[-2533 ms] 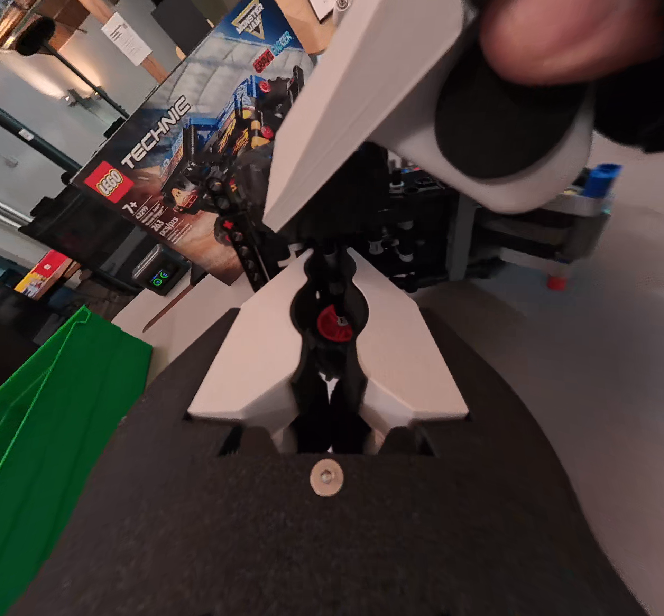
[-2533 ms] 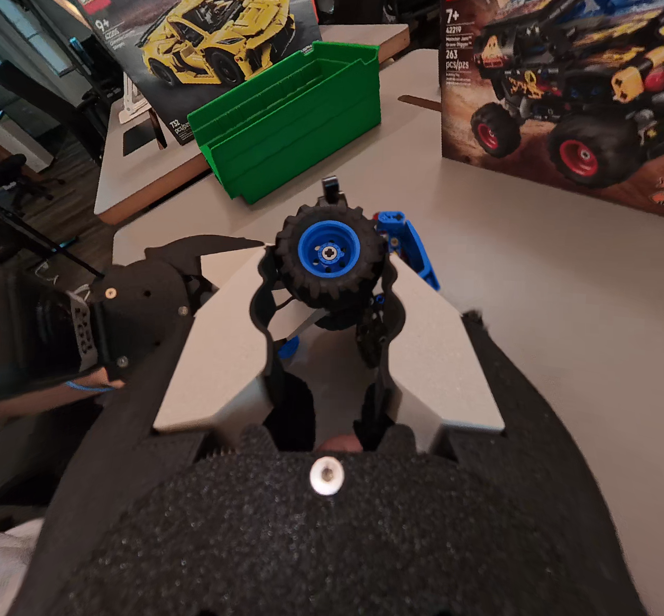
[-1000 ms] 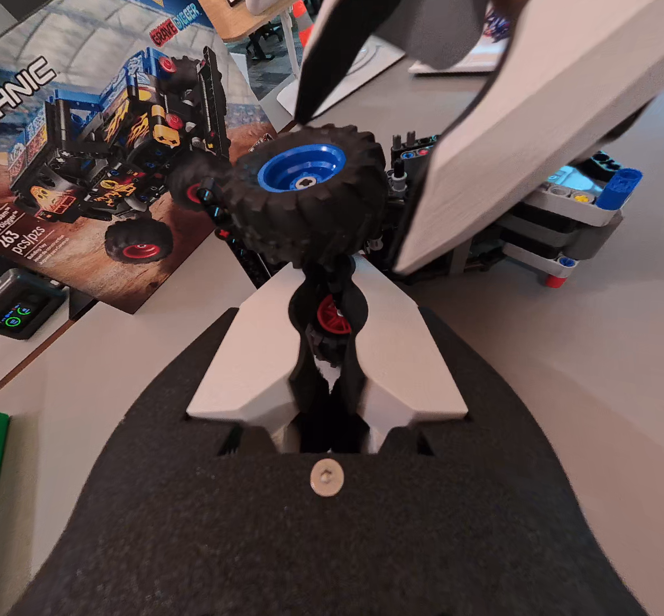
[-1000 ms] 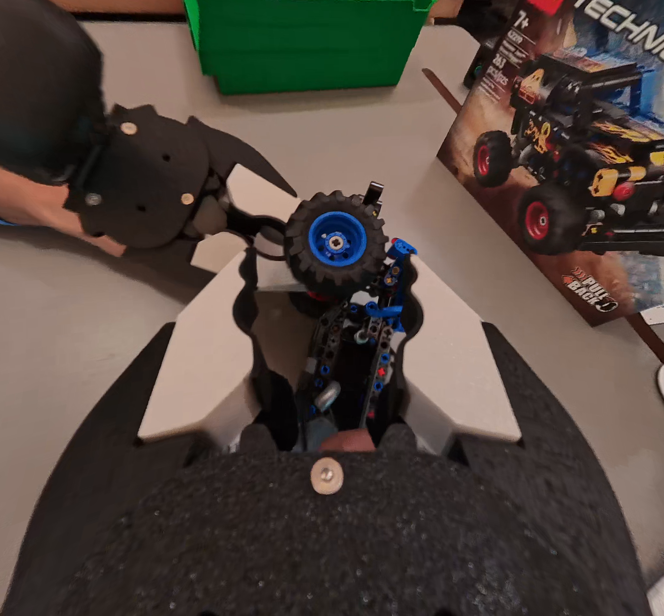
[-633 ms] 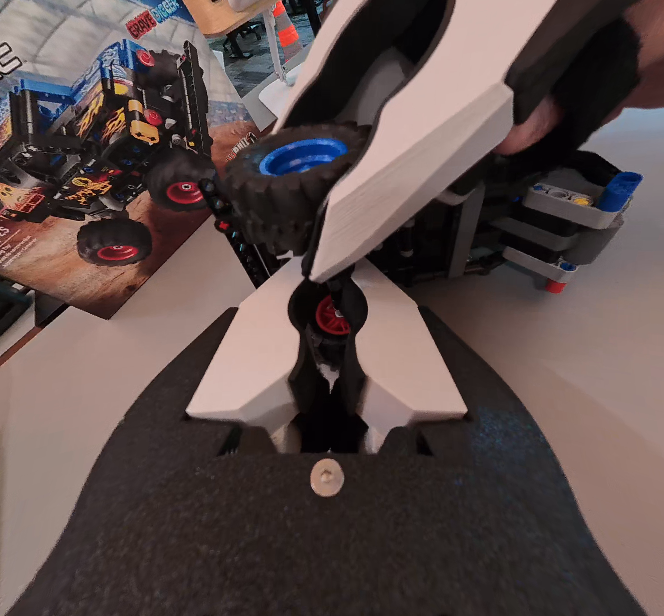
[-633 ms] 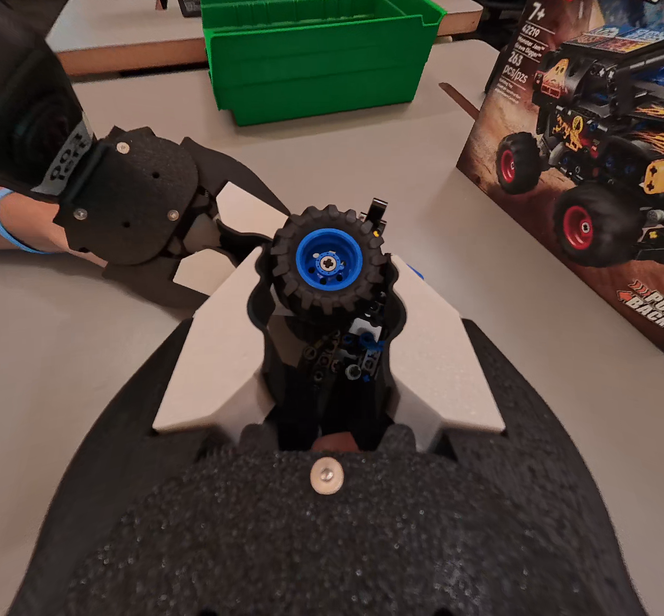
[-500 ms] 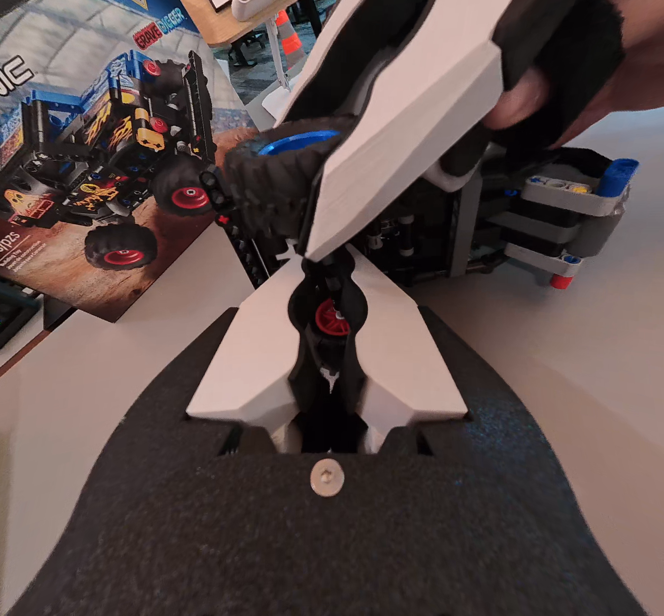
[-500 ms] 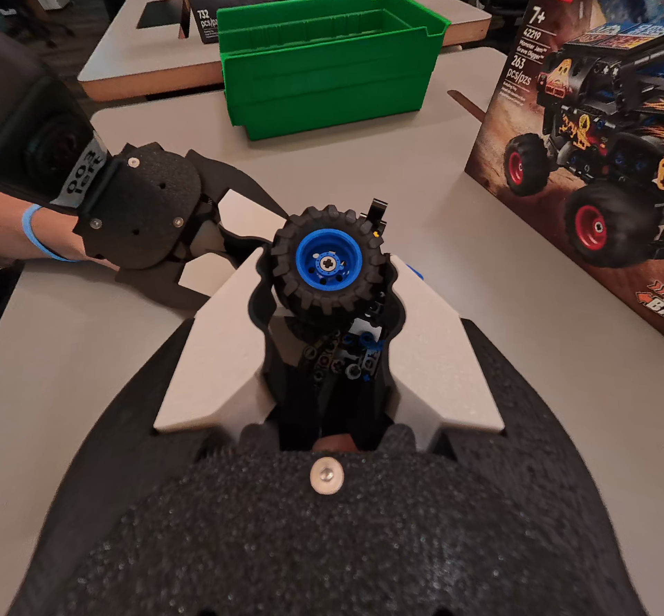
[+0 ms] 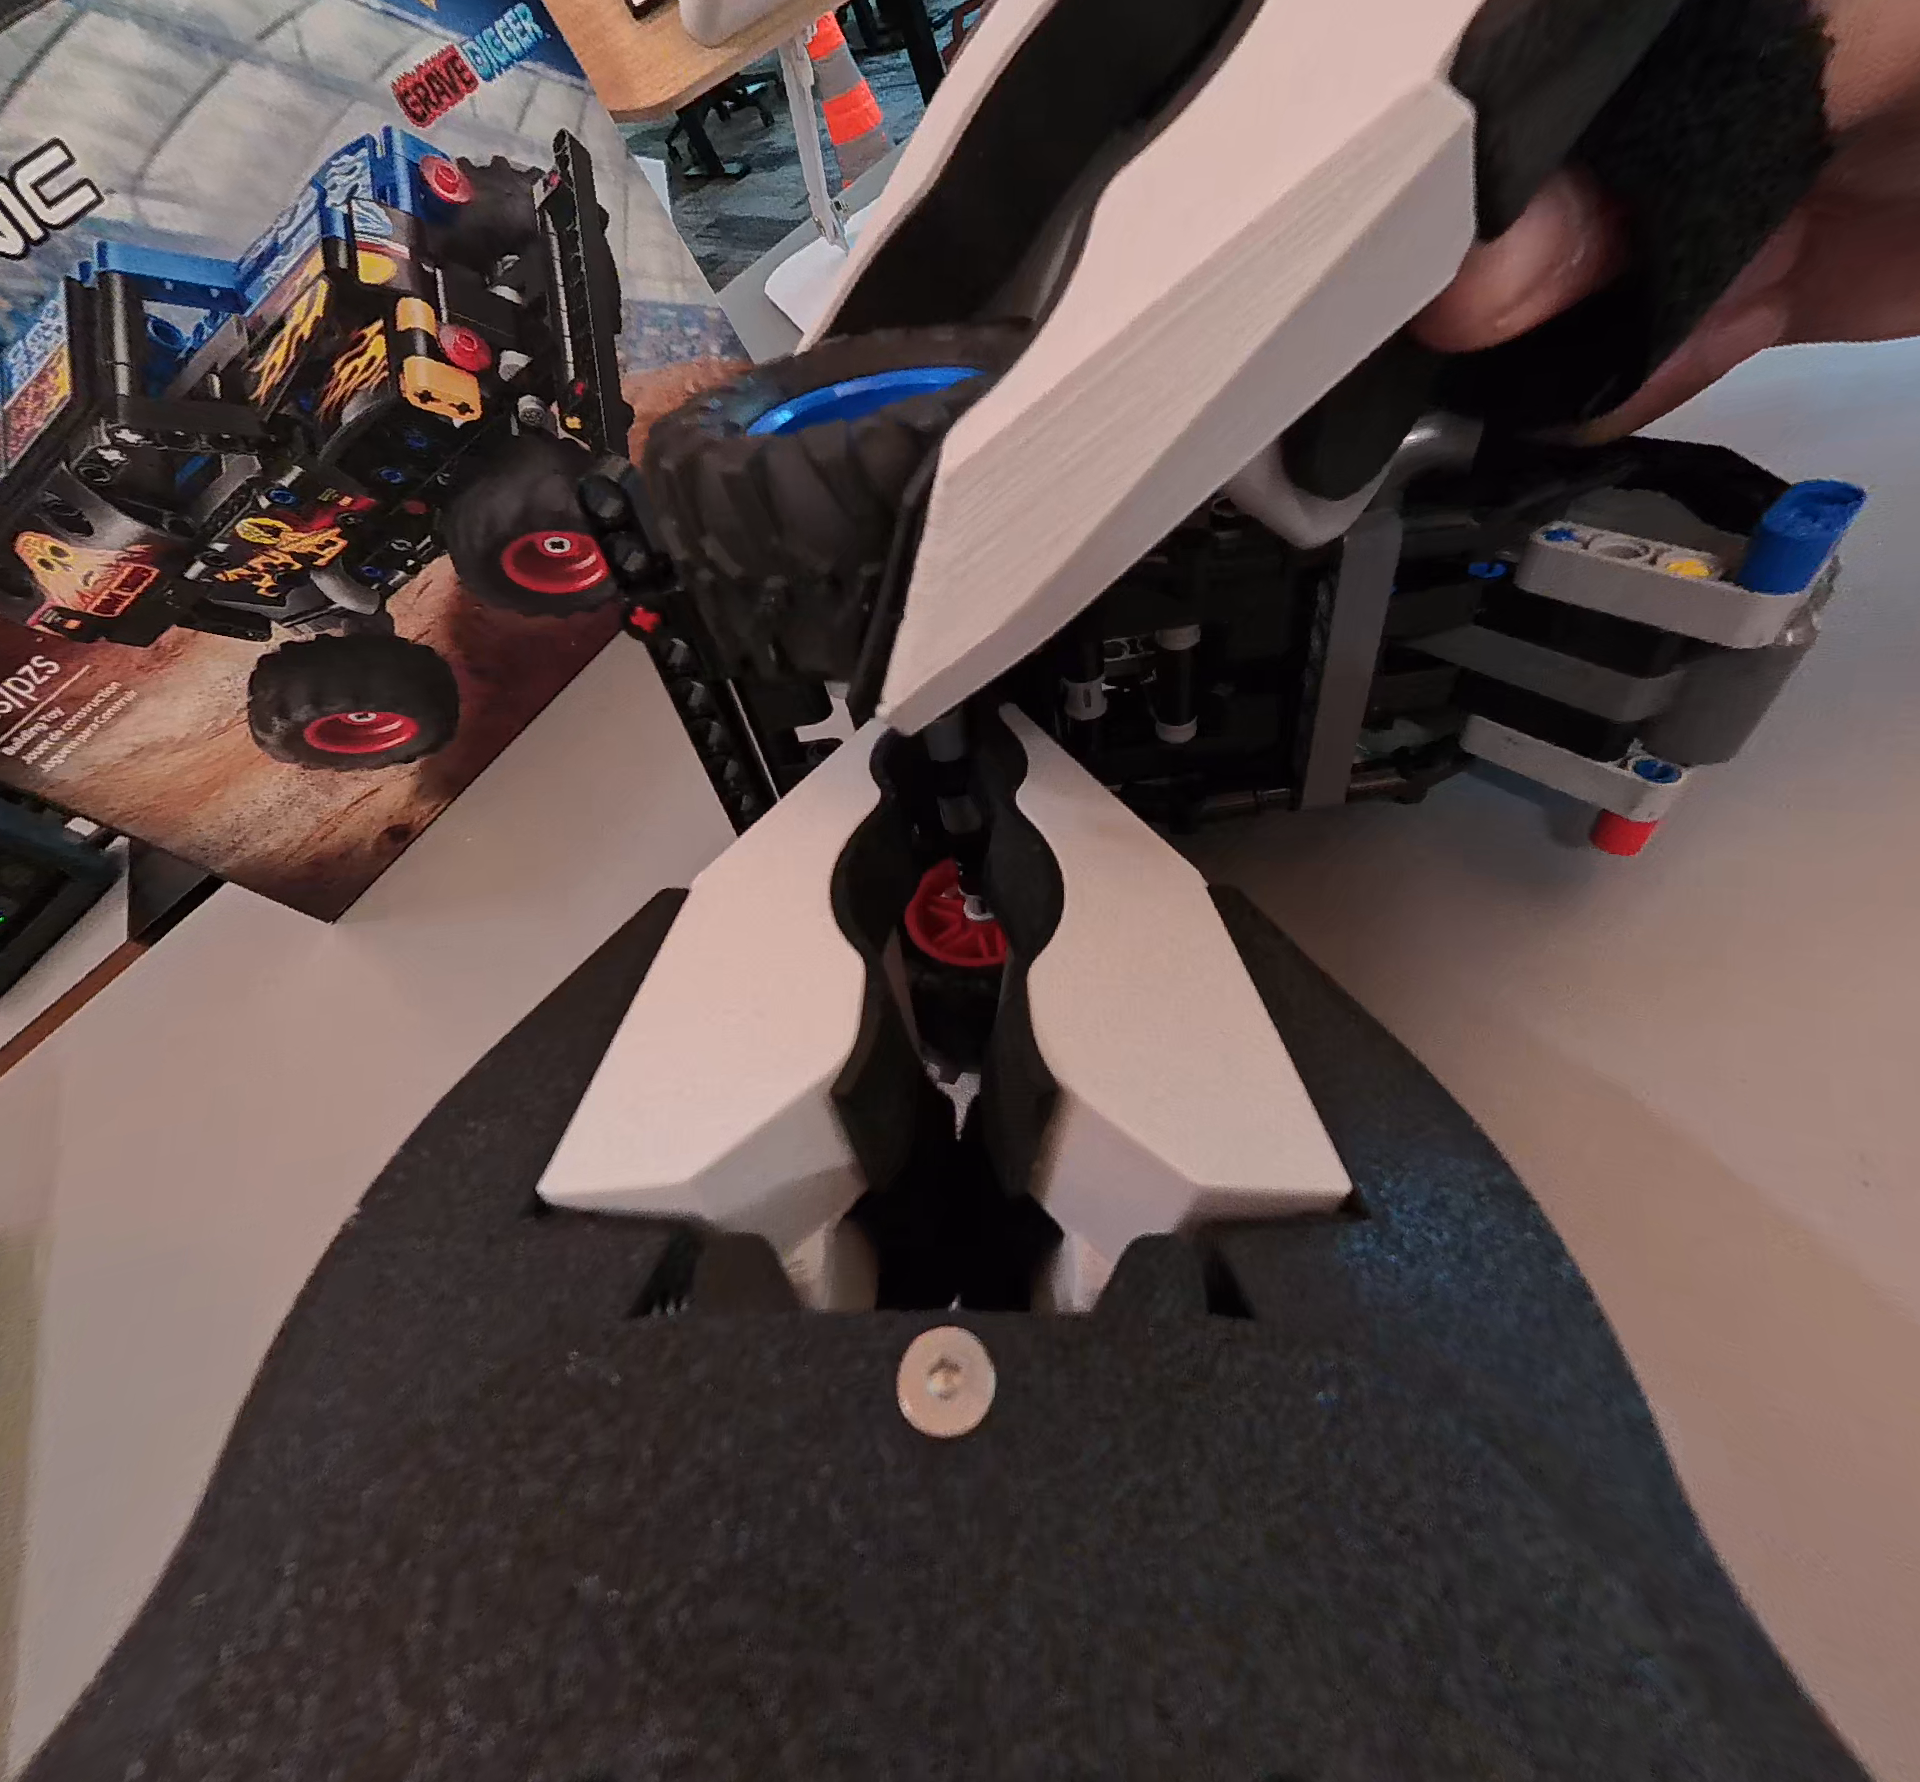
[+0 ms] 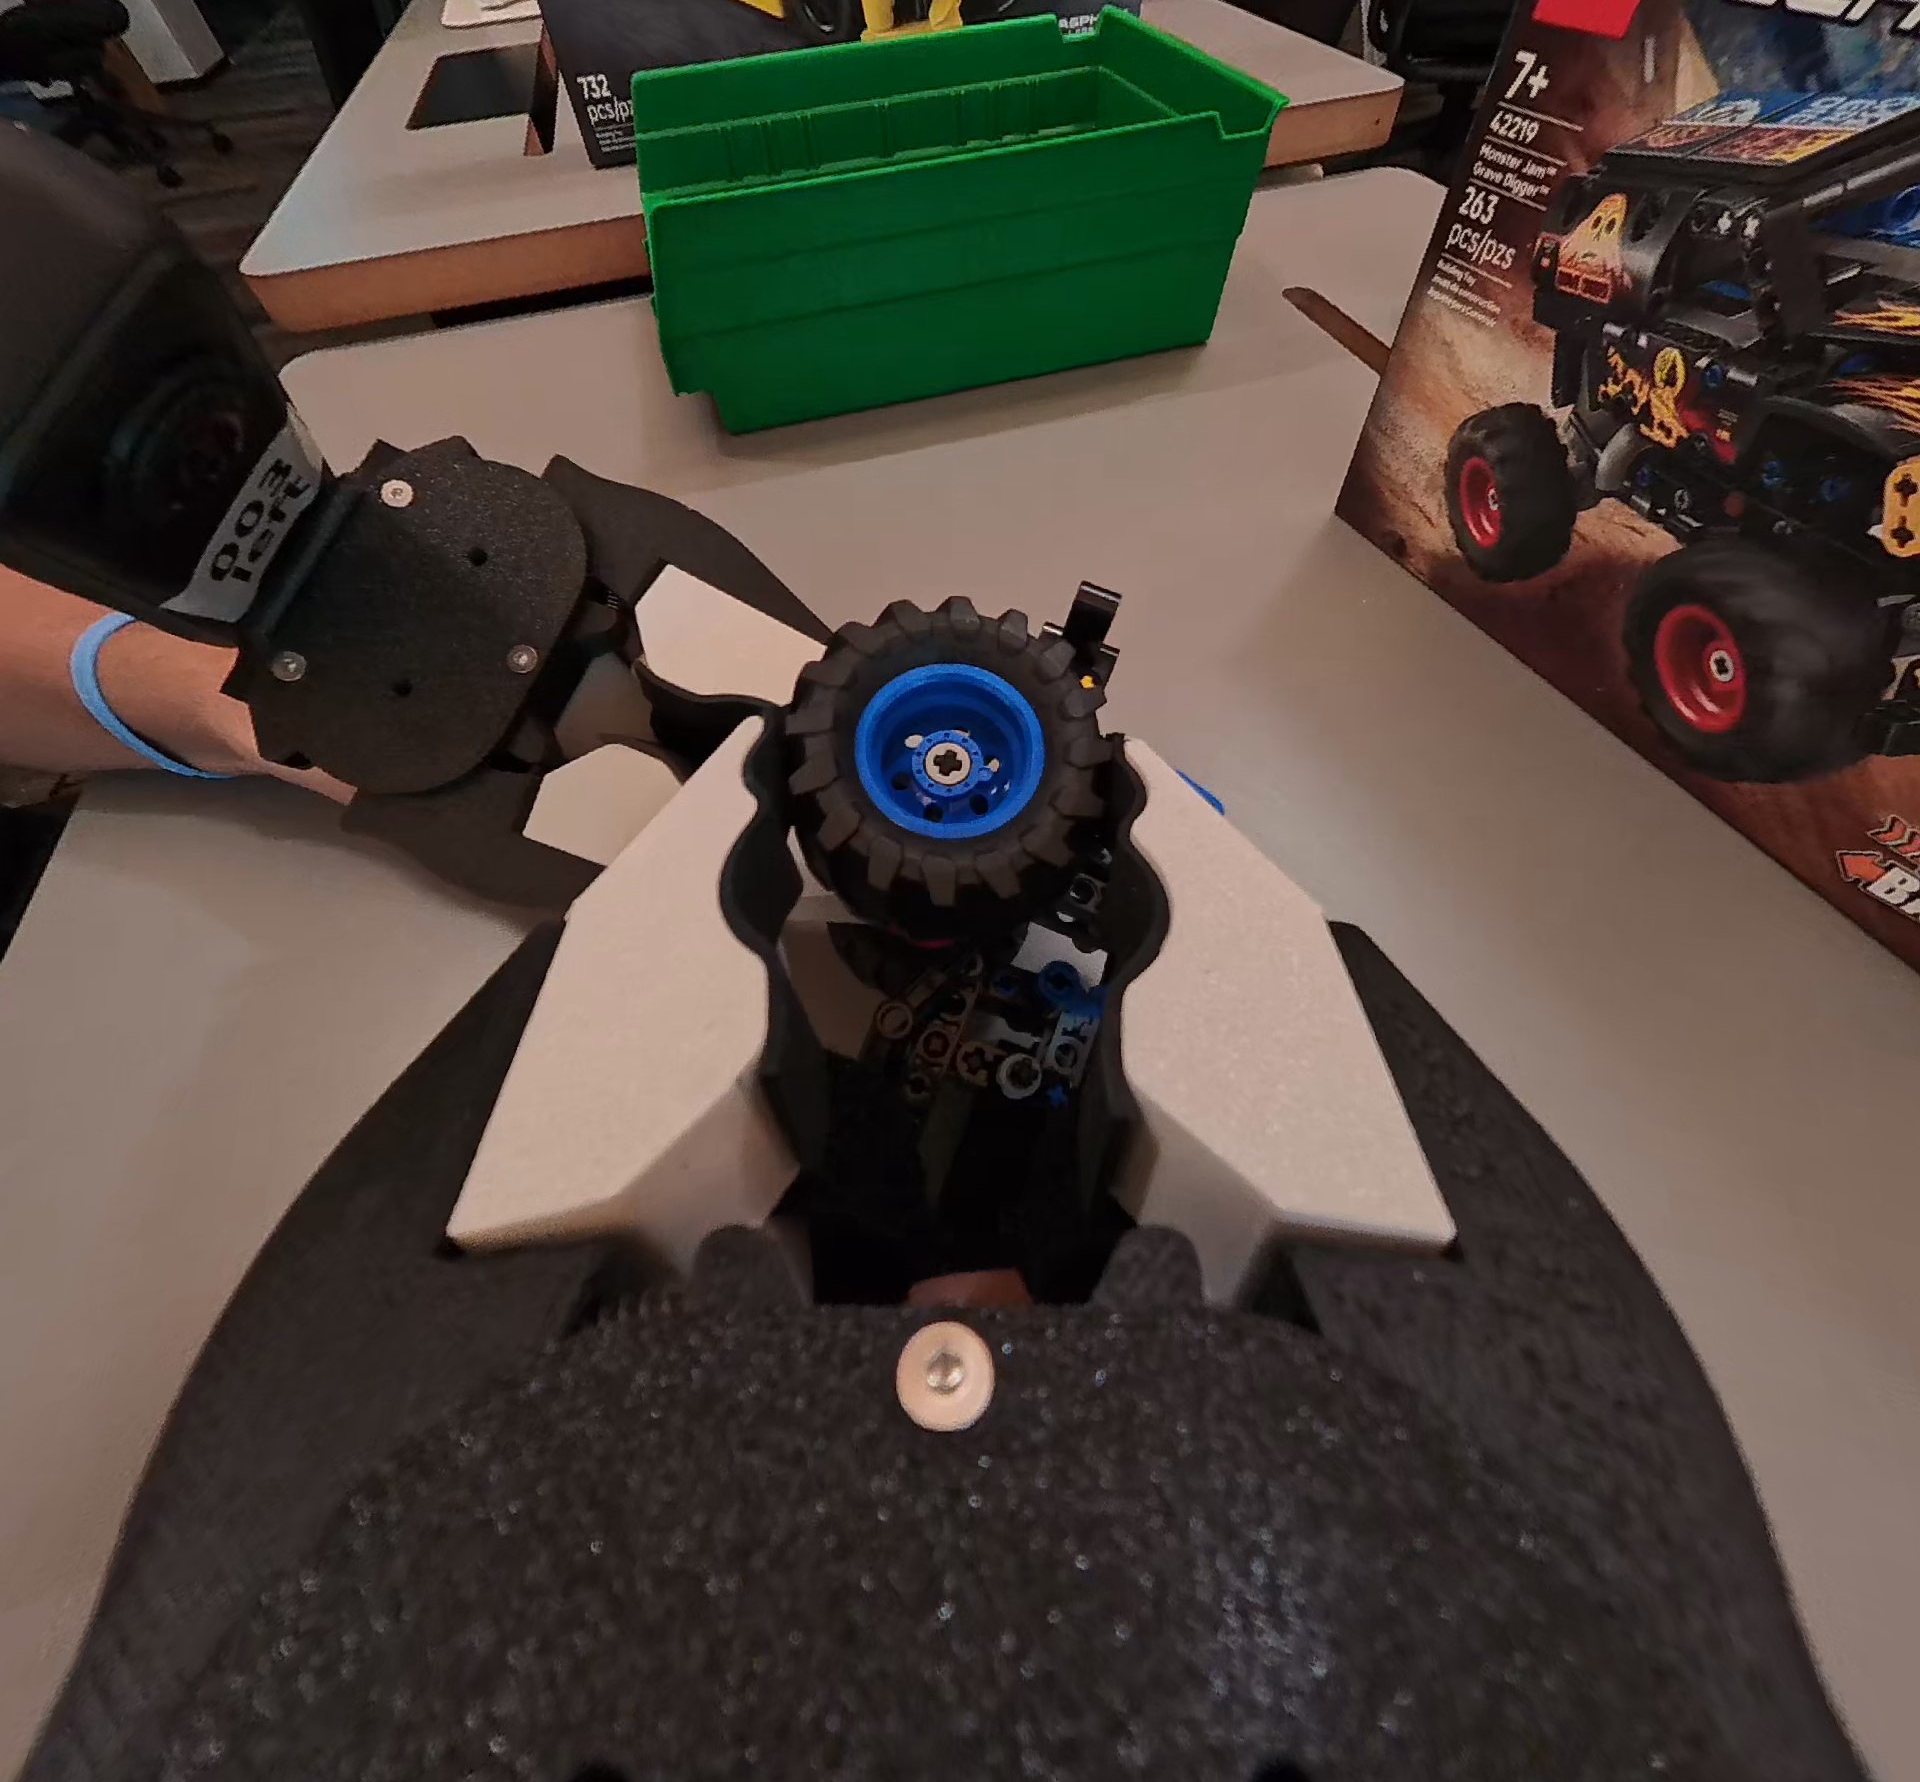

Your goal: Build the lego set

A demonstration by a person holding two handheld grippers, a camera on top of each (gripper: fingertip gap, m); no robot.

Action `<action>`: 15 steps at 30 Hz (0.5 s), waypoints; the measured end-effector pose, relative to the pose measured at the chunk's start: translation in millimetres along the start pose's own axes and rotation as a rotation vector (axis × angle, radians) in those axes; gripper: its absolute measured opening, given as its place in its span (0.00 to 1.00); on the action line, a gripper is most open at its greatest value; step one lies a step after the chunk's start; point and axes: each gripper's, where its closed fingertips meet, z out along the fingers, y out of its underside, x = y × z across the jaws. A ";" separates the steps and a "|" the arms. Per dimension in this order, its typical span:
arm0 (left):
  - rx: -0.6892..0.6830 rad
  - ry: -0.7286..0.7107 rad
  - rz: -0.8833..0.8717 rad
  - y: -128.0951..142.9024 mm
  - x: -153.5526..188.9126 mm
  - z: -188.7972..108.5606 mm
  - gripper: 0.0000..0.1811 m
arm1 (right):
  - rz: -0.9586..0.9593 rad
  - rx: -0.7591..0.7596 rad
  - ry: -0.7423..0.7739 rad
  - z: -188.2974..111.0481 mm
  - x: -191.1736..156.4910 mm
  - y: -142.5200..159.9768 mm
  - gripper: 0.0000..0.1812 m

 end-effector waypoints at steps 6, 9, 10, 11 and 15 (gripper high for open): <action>0.003 -0.001 -0.008 -0.4 -1.0 -0.4 0.05 | 0.017 0.017 -0.007 -0.7 0.5 -2.0 0.31; 0.002 -0.001 -0.008 -0.2 -1.0 -0.6 0.04 | 0.015 0.017 -0.007 -0.8 0.4 -2.0 0.31; 0.002 0.001 -0.010 0.0 -1.0 -0.5 0.04 | 0.014 0.016 -0.008 -0.6 0.2 -2.0 0.31; 0.005 0.000 -0.012 -0.5 -1.2 -0.8 0.04 | 0.025 0.027 -0.012 -1.5 0.5 -3.1 0.31; -0.016 0.004 -0.016 2.6 -1.4 -0.2 0.04 | -0.025 -0.026 0.029 4.4 -0.9 1.1 0.34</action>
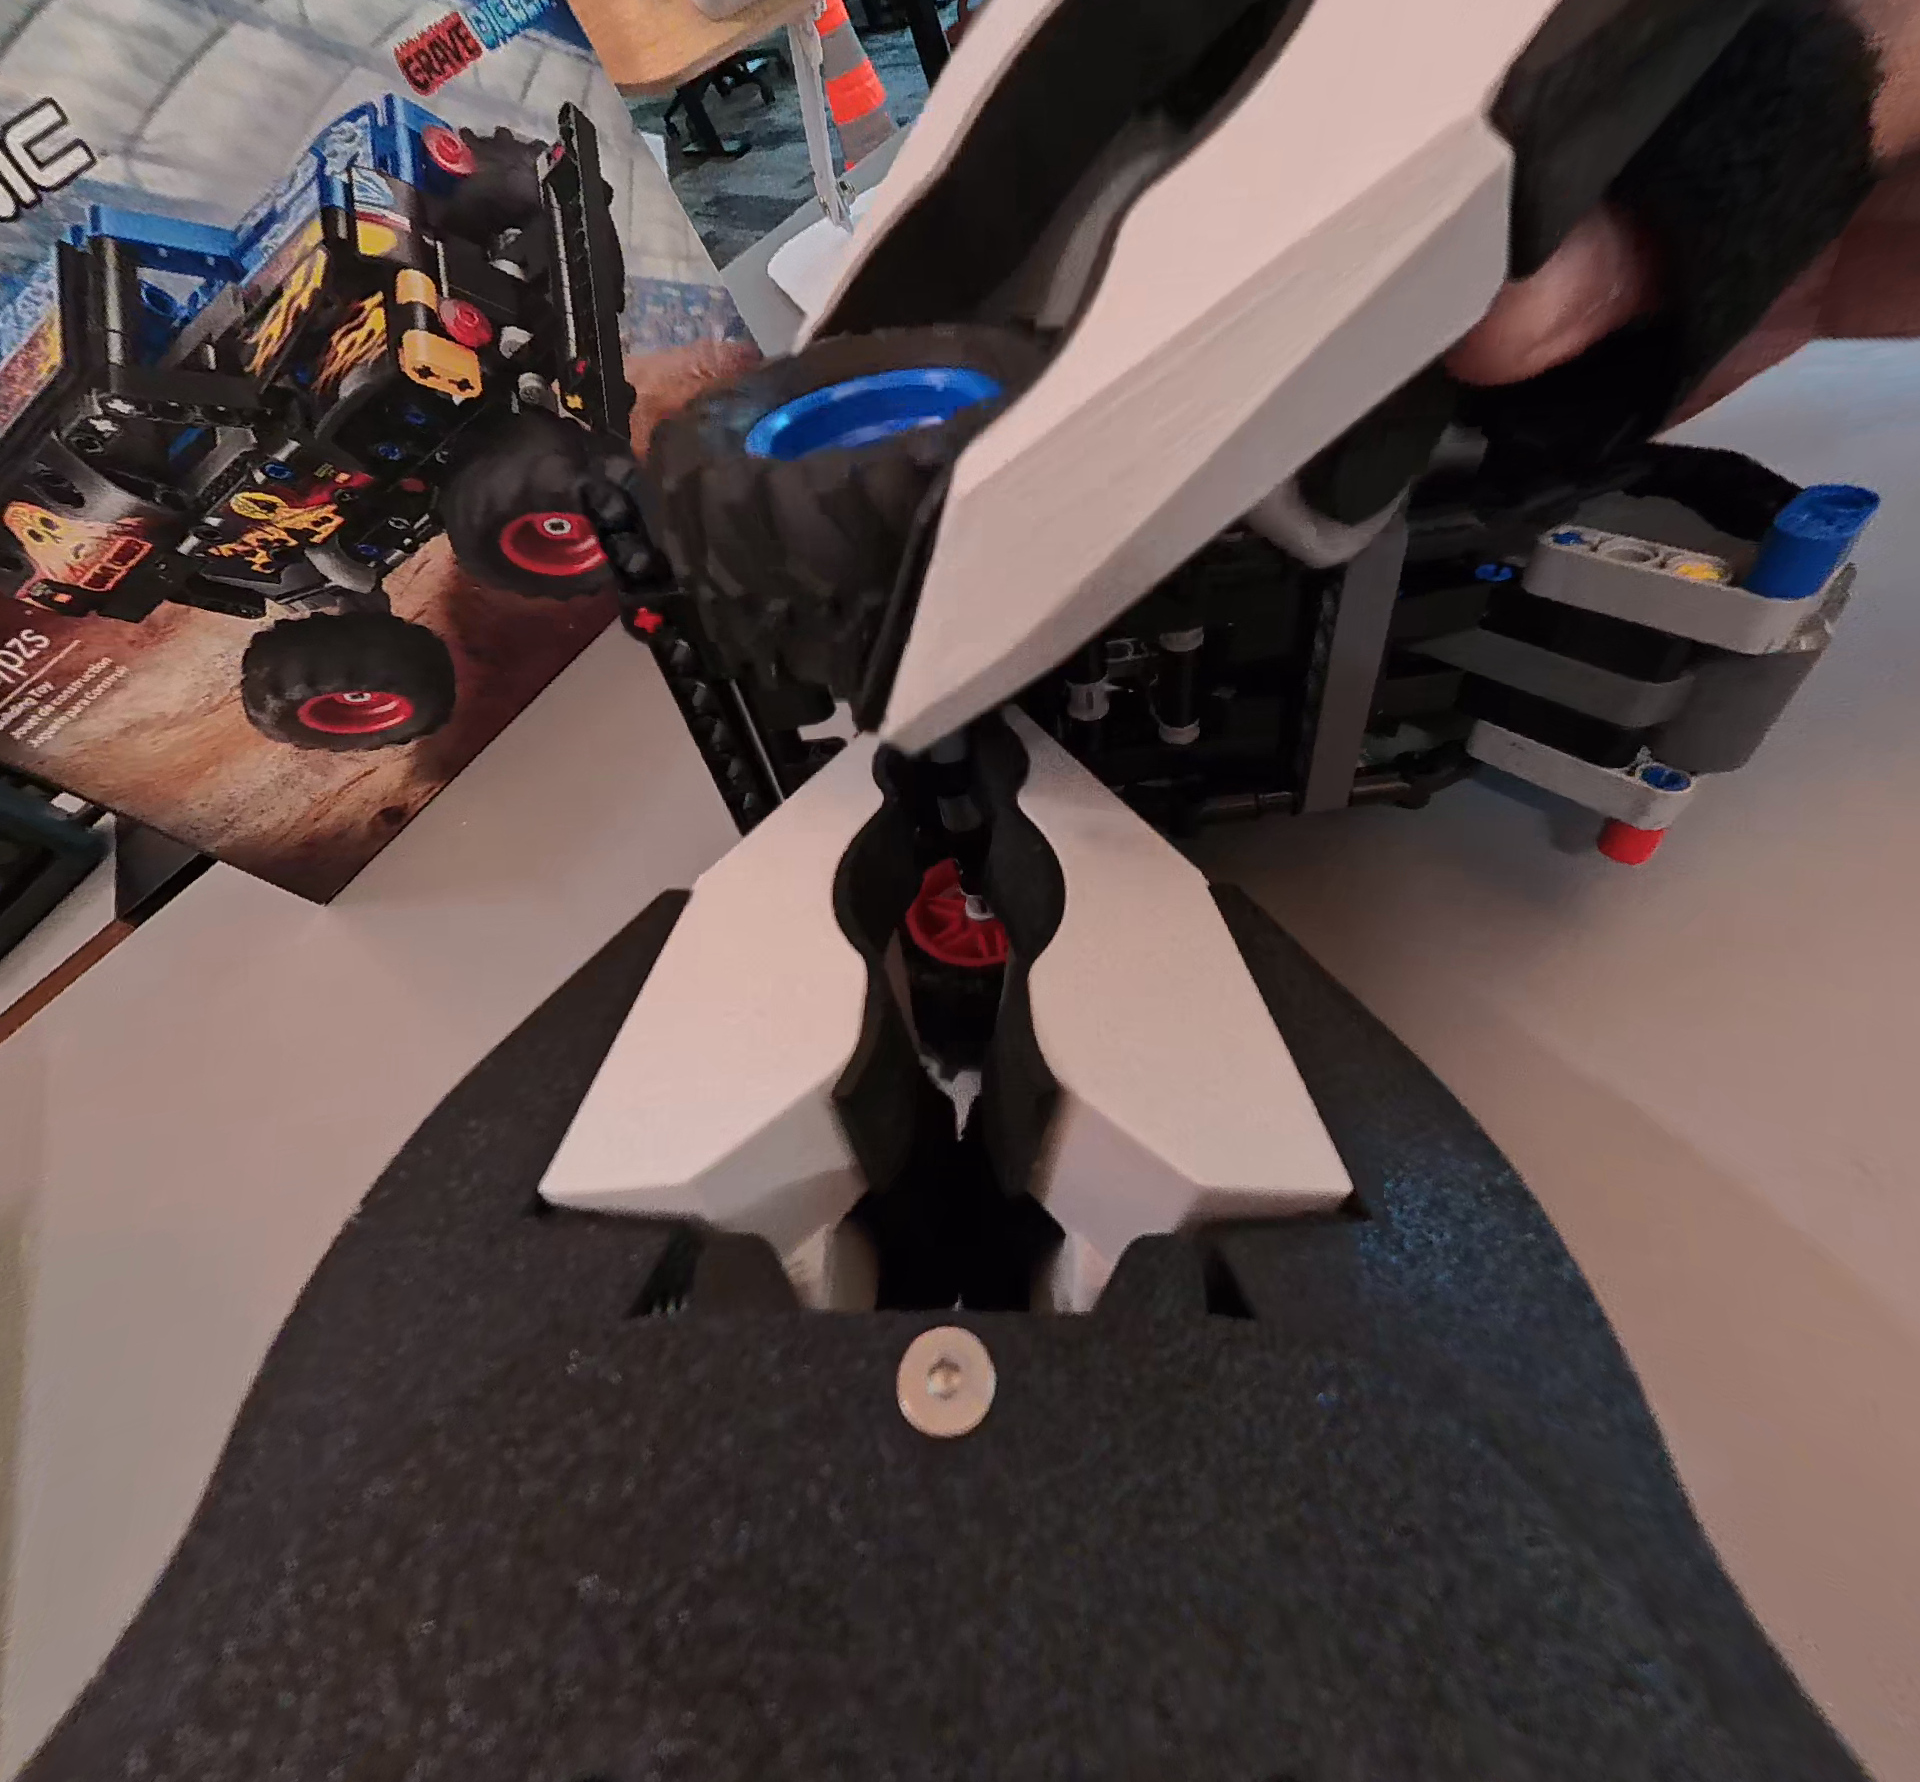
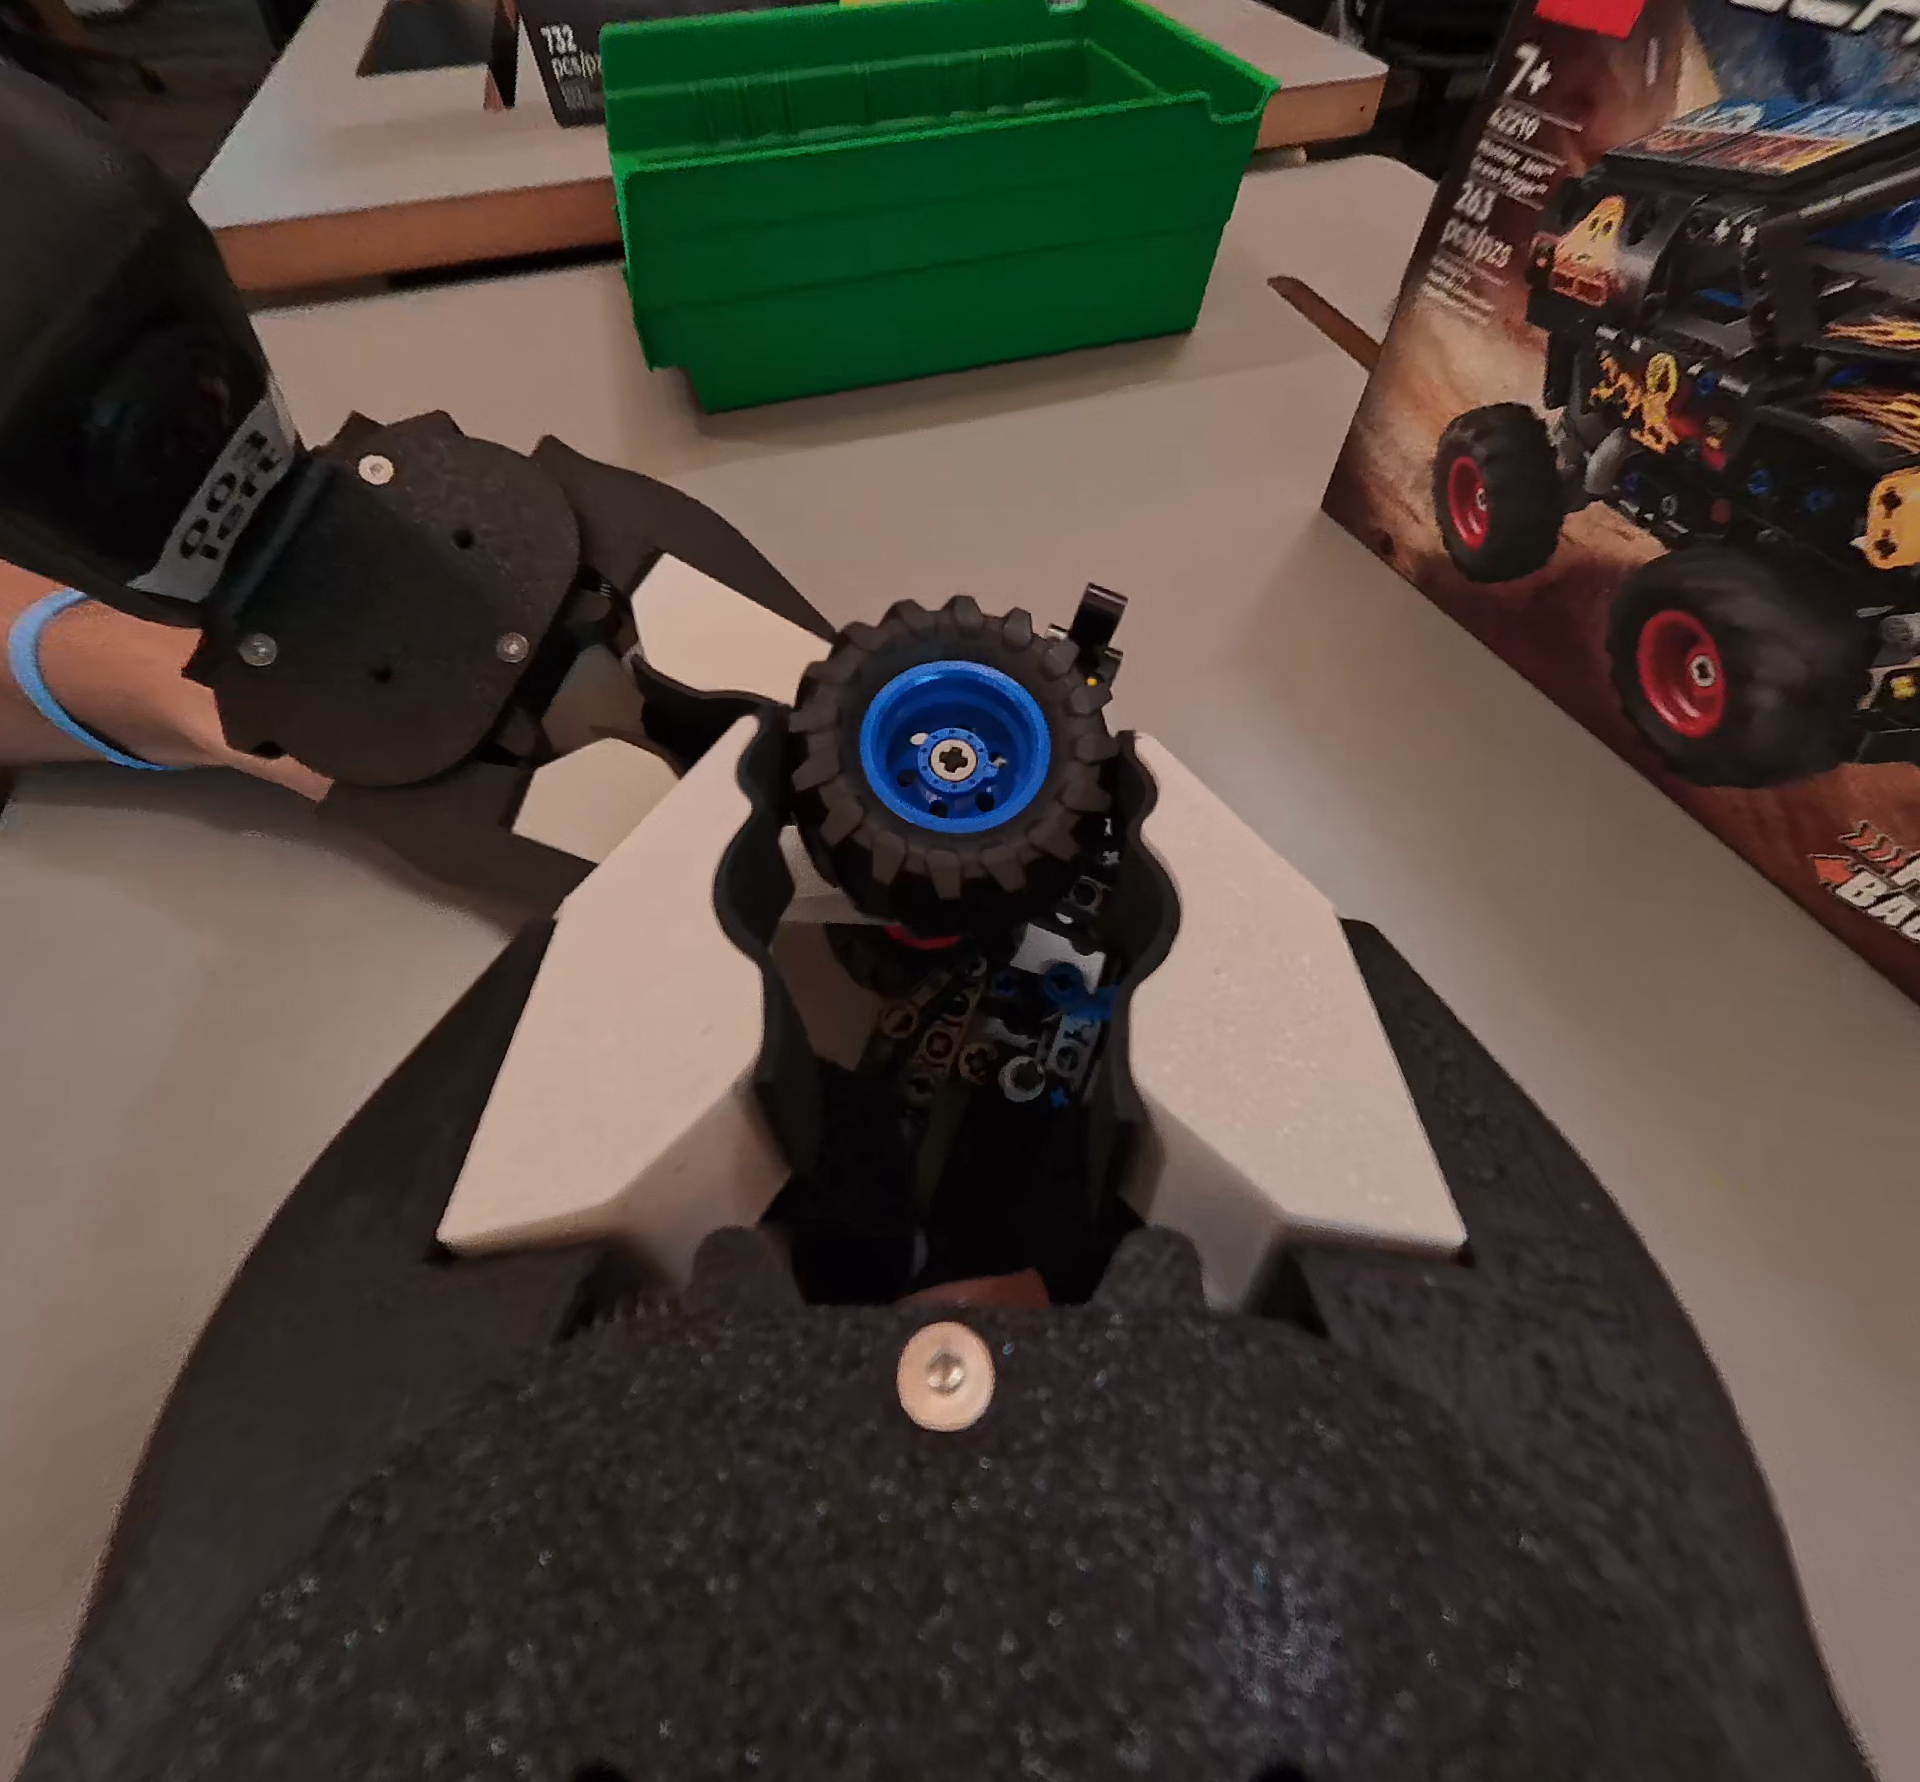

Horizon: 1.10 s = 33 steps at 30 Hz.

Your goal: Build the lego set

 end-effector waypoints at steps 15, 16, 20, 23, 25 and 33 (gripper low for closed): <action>0.004 -0.007 0.038 0.8 1.8 -1.3 0.04 | -0.017 -0.007 -0.017 -3.7 -2.7 4.7 0.31; 0.002 -0.005 0.035 1.0 1.6 -1.0 0.04 | -0.015 -0.004 -0.022 -3.8 -2.5 4.7 0.31; -0.003 -0.004 0.024 1.5 1.1 -0.8 0.05 | -0.011 0.006 -0.027 -4.1 -1.6 3.7 0.30; -0.005 -0.005 0.022 1.8 0.7 -0.9 0.05 | -0.011 0.007 -0.029 -3.8 -1.7 3.5 0.30; -0.005 -0.007 0.023 1.7 0.7 -0.9 0.05 | -0.009 0.011 -0.031 -4.2 -1.6 3.5 0.31; -0.014 0.007 0.003 3.1 0.2 -1.1 0.04 | 0.142 0.019 -0.113 -11.3 -0.5 -4.4 0.32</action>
